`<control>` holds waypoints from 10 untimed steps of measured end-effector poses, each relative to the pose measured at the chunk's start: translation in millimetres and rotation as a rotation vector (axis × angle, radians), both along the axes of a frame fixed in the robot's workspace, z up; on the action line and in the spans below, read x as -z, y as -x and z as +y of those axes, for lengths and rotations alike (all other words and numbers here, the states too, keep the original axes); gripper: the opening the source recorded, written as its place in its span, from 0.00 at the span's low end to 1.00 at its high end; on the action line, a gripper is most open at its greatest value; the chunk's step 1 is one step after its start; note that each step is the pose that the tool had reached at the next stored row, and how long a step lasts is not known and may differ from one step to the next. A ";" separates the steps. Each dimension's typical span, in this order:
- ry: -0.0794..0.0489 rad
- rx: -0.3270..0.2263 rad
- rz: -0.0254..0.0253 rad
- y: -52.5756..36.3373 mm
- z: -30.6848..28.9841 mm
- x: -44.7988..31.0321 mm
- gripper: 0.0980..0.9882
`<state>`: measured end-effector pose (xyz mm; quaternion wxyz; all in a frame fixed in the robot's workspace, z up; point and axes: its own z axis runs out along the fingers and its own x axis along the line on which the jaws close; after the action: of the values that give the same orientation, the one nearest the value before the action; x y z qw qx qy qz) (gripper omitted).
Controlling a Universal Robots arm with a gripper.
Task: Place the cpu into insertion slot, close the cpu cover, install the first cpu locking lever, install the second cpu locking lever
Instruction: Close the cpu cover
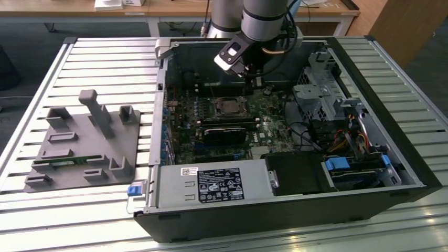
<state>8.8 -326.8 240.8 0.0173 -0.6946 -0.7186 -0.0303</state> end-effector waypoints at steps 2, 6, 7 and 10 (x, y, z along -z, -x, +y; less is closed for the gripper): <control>0.000 0.000 0.0005 0.4 0.0 2.0 0.01; 0.000 0.000 0.0013 6.9 -0.4 5.7 0.01; 0.000 0.000 0.0014 10.1 -0.4 6.0 0.01; 0.000 0.000 0.0013 18.5 -0.3 7.0 0.01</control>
<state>-9.7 -327.1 233.7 0.0177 -0.6946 -0.7185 -0.0298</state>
